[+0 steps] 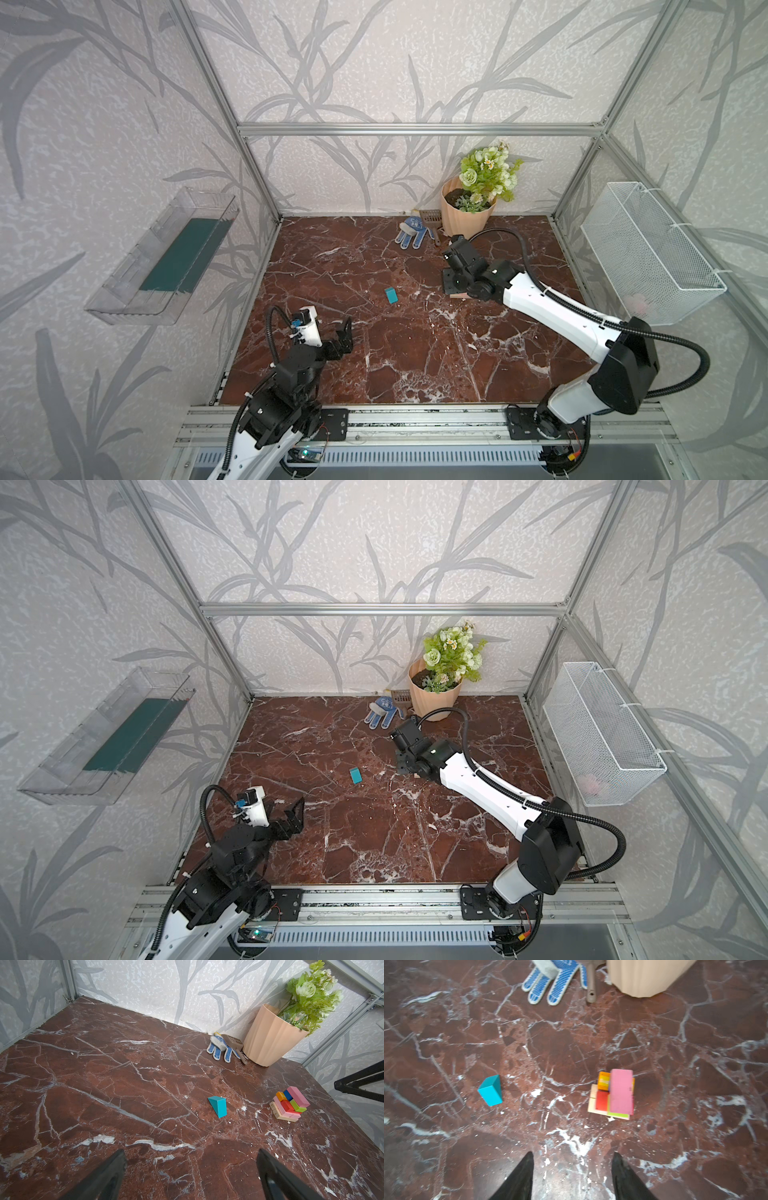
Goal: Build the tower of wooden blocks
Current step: 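Open the right gripper and move it over the teal block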
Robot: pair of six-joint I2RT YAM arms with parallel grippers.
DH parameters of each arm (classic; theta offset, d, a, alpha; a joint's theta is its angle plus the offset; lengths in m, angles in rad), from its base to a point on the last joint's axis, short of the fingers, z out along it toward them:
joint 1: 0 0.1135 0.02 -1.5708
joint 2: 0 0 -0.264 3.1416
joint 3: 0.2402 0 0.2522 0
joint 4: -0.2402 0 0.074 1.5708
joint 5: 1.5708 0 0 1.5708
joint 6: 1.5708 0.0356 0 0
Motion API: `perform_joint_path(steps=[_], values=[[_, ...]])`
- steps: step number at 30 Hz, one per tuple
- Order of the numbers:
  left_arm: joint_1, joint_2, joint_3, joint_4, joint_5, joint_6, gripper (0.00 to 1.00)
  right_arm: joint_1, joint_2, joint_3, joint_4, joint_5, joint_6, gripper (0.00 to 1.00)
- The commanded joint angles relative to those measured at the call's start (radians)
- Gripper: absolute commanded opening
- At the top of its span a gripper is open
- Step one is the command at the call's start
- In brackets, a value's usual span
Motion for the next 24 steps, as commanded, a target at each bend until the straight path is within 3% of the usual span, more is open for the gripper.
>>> perform_joint_path(steps=[1,14,24], values=[[-0.005,0.002,0.004,0.007,-0.006,0.004,0.99,0.065,0.056,0.042,0.055,-0.056,-0.031,0.60],[-0.005,0.002,0.003,0.005,-0.007,0.005,0.99,0.141,0.580,0.504,-0.110,-0.139,-0.066,0.54],[-0.005,0.001,0.004,0.007,-0.010,0.005,0.99,0.141,0.801,0.732,-0.210,-0.134,-0.093,0.53]])
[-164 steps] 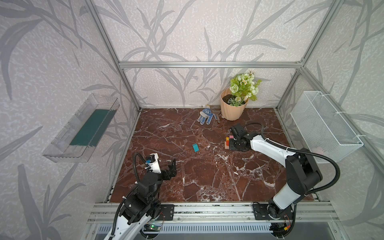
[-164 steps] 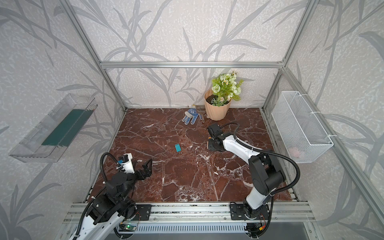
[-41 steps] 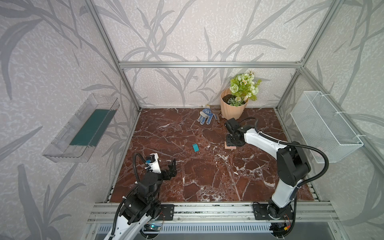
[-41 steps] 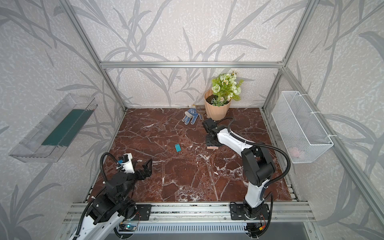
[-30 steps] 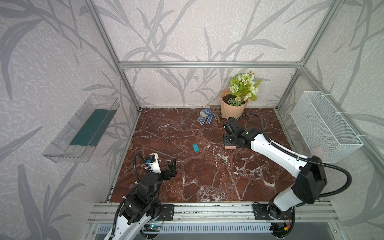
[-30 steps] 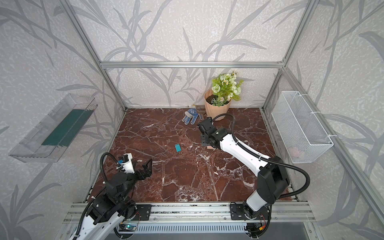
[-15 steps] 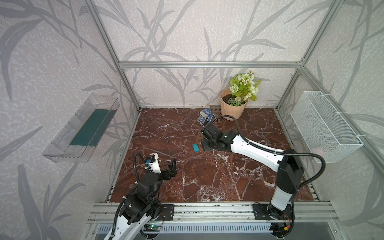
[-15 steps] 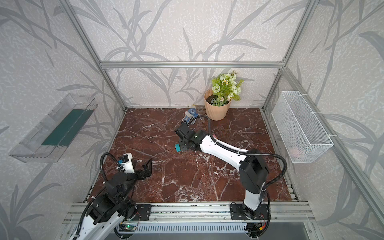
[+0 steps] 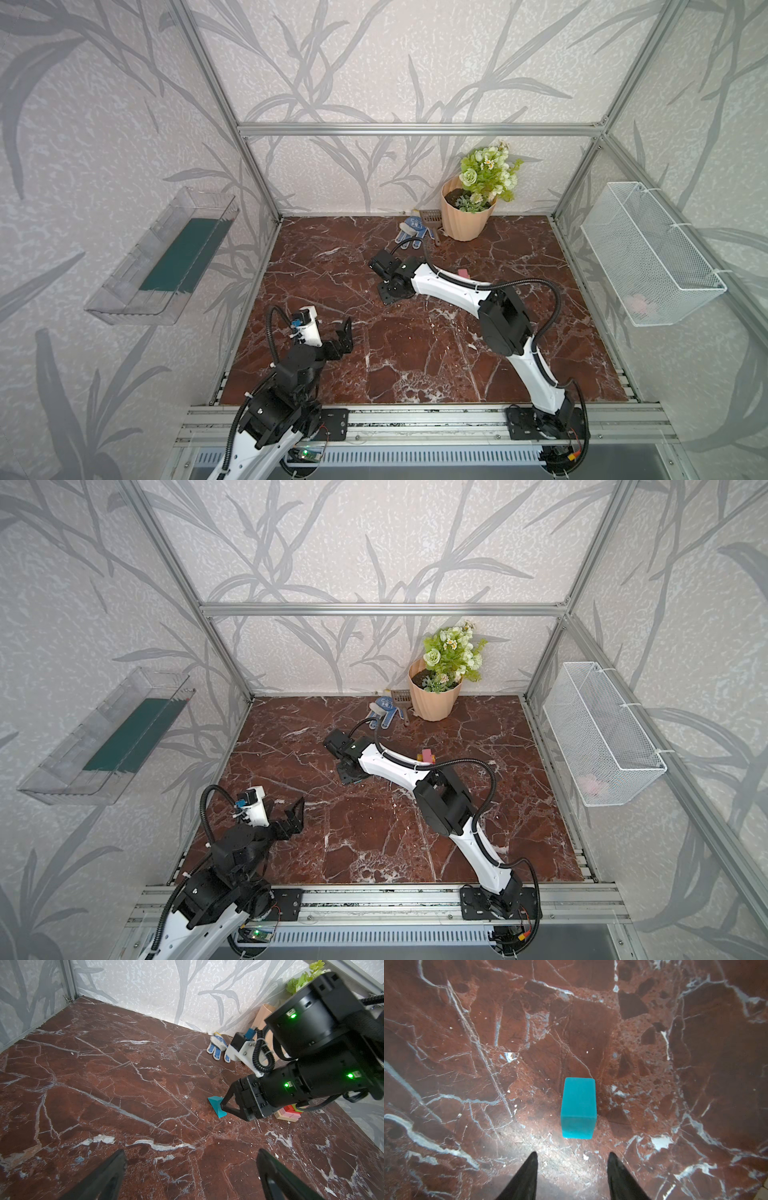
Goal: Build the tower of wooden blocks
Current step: 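Open the right gripper and move it over the teal block, then lower the right gripper and grasp the teal block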
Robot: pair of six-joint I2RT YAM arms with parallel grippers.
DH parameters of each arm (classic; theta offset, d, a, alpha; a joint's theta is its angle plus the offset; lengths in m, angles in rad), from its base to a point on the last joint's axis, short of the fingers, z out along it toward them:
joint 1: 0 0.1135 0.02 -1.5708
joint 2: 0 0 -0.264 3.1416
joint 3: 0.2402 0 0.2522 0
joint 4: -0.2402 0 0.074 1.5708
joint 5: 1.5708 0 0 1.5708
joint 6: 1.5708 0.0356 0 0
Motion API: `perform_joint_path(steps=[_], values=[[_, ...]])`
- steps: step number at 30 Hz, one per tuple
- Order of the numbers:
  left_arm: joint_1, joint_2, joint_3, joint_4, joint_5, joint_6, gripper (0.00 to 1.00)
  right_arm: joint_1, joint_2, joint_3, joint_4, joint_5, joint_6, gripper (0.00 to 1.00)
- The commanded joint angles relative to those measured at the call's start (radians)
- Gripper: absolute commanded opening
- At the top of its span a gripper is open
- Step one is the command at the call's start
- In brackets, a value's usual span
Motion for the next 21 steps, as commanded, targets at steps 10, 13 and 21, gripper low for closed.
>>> perform_joint_path(steps=[10,13,21], values=[[-0.005,0.002,0.002,0.009,-0.009,0.005,0.99,-0.003,0.179,0.219,-0.152,-0.013,-0.044,0.46],[-0.005,0.002,0.002,0.009,-0.007,0.005,0.99,-0.010,0.191,0.228,-0.157,-0.010,-0.045,0.46],[-0.005,0.005,0.002,0.012,-0.007,0.006,0.99,-0.017,0.165,0.204,-0.145,0.020,-0.055,0.48]])
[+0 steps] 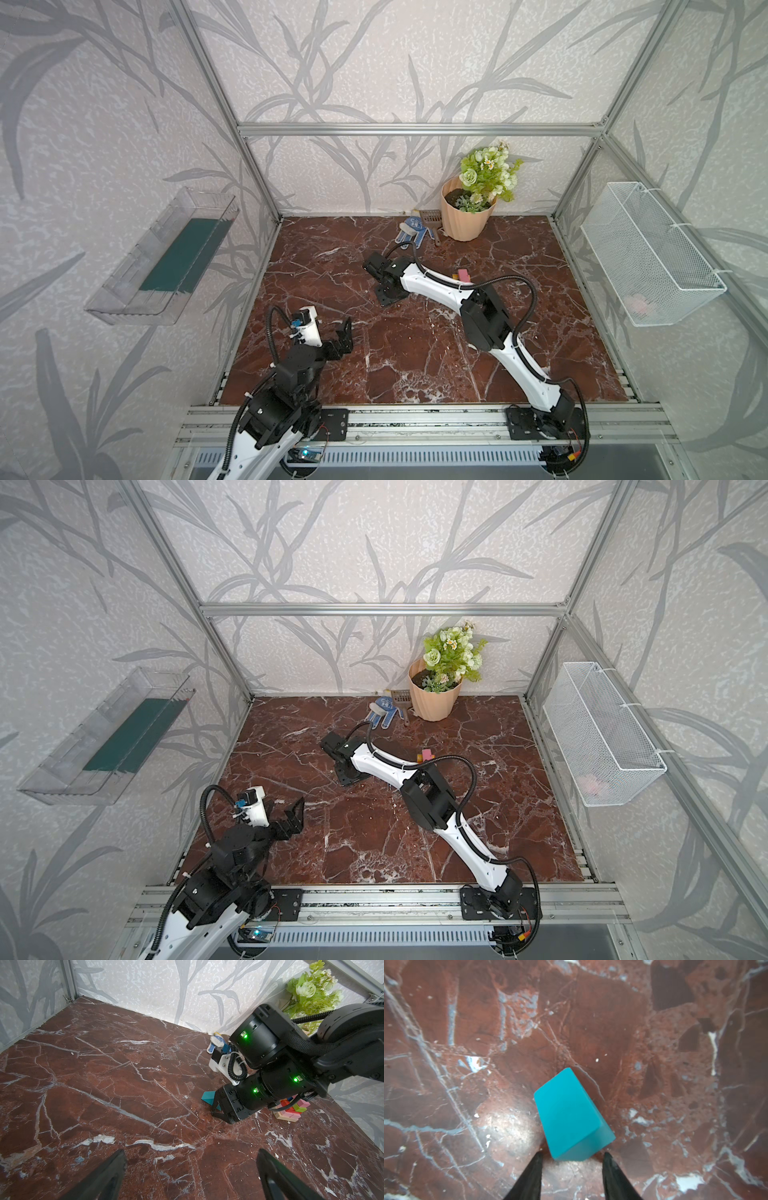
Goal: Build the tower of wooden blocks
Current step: 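Lower the right gripper and grasp the teal block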
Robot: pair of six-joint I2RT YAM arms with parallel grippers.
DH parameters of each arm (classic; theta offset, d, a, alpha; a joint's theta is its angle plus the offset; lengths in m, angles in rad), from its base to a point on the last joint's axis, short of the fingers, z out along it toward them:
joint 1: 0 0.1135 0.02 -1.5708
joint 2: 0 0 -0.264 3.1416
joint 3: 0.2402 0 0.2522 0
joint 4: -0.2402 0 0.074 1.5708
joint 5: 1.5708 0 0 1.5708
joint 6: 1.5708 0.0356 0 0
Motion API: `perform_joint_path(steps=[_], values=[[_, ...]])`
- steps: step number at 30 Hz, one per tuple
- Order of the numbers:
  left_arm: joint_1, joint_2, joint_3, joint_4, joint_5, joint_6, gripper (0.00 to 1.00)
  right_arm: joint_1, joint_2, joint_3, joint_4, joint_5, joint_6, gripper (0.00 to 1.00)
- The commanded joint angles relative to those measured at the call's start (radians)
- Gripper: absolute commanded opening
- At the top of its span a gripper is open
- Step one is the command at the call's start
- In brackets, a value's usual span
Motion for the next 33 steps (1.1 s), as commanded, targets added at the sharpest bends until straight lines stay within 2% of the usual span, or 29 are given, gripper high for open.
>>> perform_joint_path(steps=[1,5,9,16,20,25,29,33], values=[[-0.005,0.005,0.002,0.012,-0.008,0.006,0.99,-0.006,-0.021,-0.005,-0.018,0.033,-0.019,0.50],[-0.005,0.005,0.002,0.012,-0.009,0.005,0.99,-0.021,-0.022,-0.019,0.000,0.063,-0.020,0.55],[-0.005,0.004,0.001,0.012,-0.004,0.006,0.99,-0.041,0.019,0.011,0.001,0.056,-0.036,0.57],[-0.004,0.004,0.002,0.012,-0.007,0.006,0.99,-0.044,0.058,0.044,0.036,-0.025,-0.068,0.58],[-0.005,0.005,0.002,0.011,-0.008,0.005,0.99,-0.052,0.097,0.096,0.025,-0.065,-0.081,0.56],[-0.005,0.005,0.002,0.012,-0.004,0.006,0.99,-0.058,0.155,0.190,-0.009,-0.050,-0.100,0.60],[-0.005,0.005,0.003,0.012,-0.007,0.006,0.99,-0.063,0.198,0.281,-0.074,-0.036,-0.100,0.56],[-0.005,0.005,0.001,0.012,-0.005,0.006,0.99,-0.063,0.195,0.272,-0.077,-0.009,-0.100,0.50]])
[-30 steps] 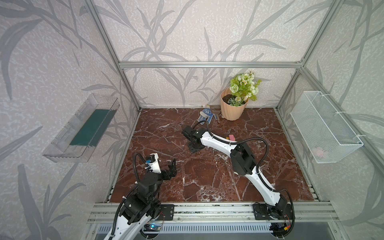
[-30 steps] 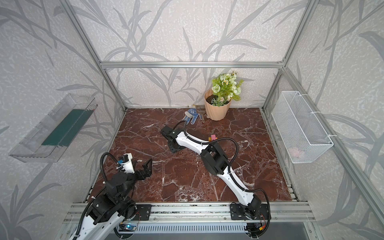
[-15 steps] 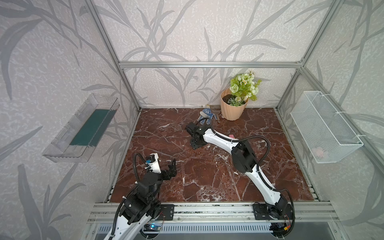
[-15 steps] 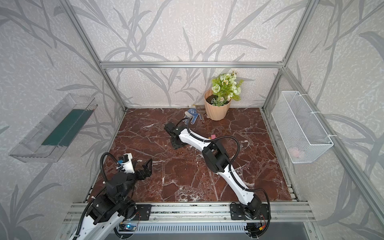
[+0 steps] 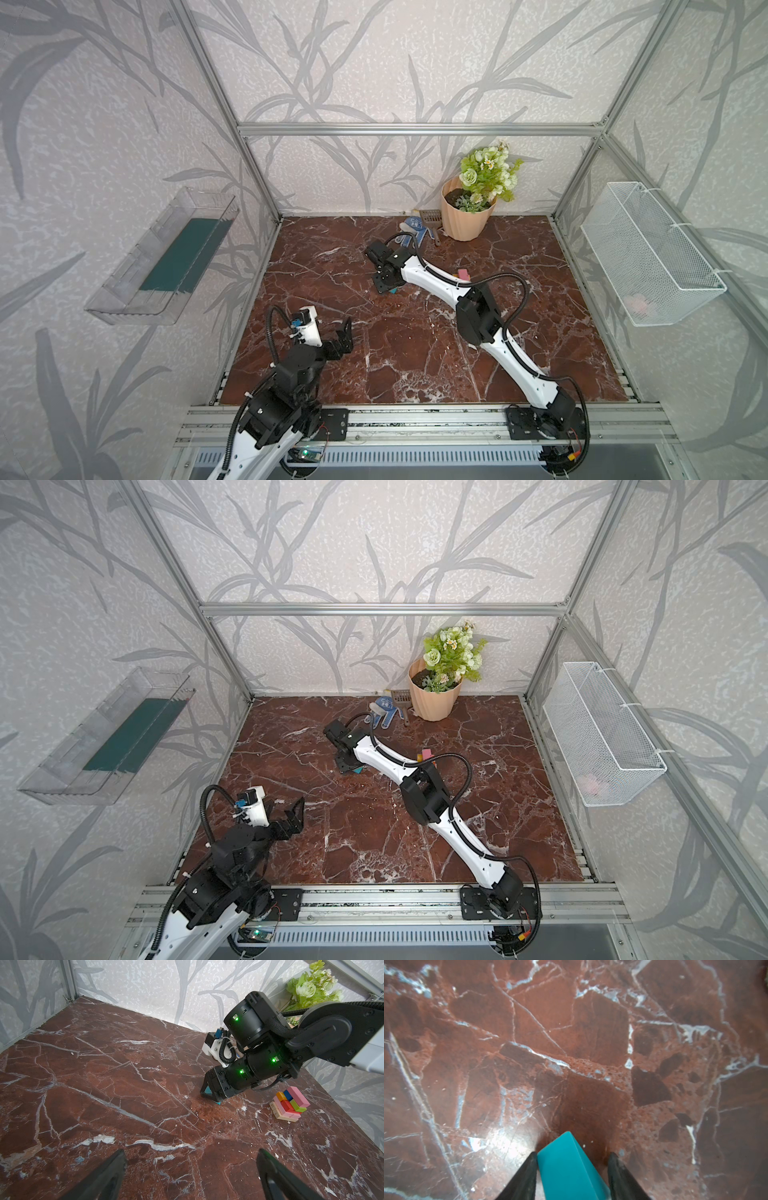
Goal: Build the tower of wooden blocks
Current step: 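Lower the right gripper and grasp the teal block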
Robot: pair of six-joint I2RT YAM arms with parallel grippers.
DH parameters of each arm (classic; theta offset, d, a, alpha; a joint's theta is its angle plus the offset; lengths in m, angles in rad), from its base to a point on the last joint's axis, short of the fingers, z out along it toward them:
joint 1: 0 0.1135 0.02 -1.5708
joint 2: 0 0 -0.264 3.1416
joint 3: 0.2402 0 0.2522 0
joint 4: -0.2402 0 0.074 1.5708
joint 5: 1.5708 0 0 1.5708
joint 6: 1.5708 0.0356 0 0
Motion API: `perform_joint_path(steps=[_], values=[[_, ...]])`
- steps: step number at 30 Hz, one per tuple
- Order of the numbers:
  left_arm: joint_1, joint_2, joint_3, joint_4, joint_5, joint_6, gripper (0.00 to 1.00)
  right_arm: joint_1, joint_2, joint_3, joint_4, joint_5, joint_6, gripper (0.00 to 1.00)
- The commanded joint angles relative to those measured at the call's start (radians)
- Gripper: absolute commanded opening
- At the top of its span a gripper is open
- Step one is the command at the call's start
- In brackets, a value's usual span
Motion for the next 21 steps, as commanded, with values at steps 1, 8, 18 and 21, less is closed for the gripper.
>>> perform_joint_path(steps=[1,8,18,21], values=[[-0.005,0.005,0.002,0.012,-0.006,0.006,0.99,-0.006,0.034,0.002,-0.081,0.023,-0.009,0.48],[-0.005,0.005,0.002,0.012,-0.004,0.006,0.99,-0.002,-0.011,-0.067,-0.089,0.039,0.019,0.36],[-0.005,0.004,0.004,0.012,-0.004,0.006,0.99,0.004,-0.104,-0.204,-0.049,0.040,0.044,0.42],[-0.005,0.005,0.002,0.013,-0.007,0.006,0.99,0.005,-0.120,-0.230,-0.043,0.028,0.051,0.42]])
